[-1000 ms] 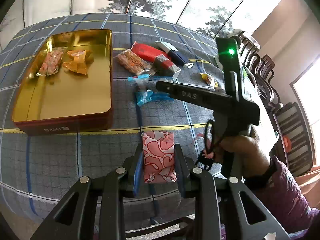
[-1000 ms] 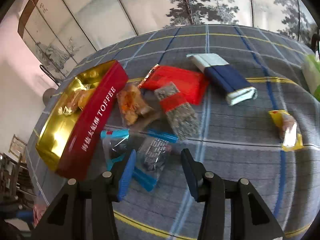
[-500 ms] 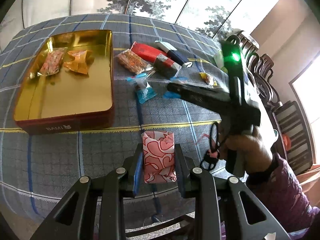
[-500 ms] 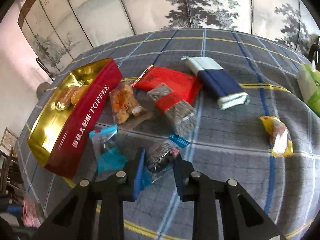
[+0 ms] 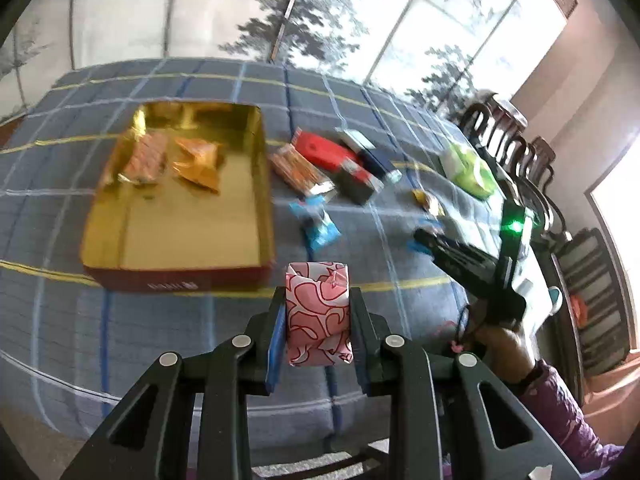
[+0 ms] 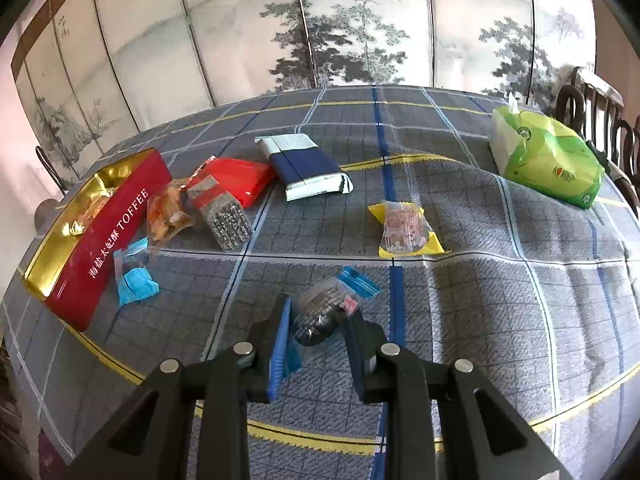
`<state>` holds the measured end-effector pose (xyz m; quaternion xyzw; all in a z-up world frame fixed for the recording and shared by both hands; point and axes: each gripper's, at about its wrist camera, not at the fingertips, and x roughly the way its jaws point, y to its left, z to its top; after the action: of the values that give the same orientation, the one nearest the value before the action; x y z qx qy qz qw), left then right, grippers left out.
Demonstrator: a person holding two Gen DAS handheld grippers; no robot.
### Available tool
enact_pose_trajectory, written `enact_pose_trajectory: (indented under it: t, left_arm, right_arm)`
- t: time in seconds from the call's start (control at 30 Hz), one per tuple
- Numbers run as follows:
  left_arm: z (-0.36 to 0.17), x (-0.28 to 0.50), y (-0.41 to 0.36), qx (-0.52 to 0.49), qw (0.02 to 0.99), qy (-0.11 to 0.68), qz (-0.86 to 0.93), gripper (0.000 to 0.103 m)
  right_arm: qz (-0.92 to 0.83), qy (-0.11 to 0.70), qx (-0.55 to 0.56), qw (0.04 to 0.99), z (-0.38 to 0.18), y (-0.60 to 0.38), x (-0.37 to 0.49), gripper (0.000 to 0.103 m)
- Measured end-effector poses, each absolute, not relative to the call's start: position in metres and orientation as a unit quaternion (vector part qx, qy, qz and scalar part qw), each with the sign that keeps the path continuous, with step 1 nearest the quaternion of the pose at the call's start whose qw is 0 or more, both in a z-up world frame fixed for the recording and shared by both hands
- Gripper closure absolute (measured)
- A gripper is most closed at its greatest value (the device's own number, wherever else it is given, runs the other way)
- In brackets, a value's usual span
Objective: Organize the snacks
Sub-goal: 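Lower the pink cube into the gold tray and open the left gripper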
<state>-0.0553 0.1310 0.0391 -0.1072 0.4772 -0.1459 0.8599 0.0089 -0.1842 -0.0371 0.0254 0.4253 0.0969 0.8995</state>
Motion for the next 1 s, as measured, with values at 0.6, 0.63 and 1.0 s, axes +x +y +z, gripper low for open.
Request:
enact_pose_trajectory:
  t: [0.6,0.63,1.0]
  left_arm:
    - [0.026,0.001,0.198,-0.059,0.892,0.446,-0.040,0.078]
    - [0.023,0.004,0.200,-0.058,0.892,0.447,-0.037,0.078]
    - [-0.006,0.029,0.214,-0.024,0.891,0.453,0.000,0.078]
  right_arm:
    - [0.091,0.432,0.039,0.897,-0.039,-0.190,0.011,0.077]
    - [0.090,0.432,0.038,0.897,-0.039,-0.189,0.011,0.077]
    - [0.087,0.433,0.031,0.897,-0.039,-0.187,0.011,0.077]
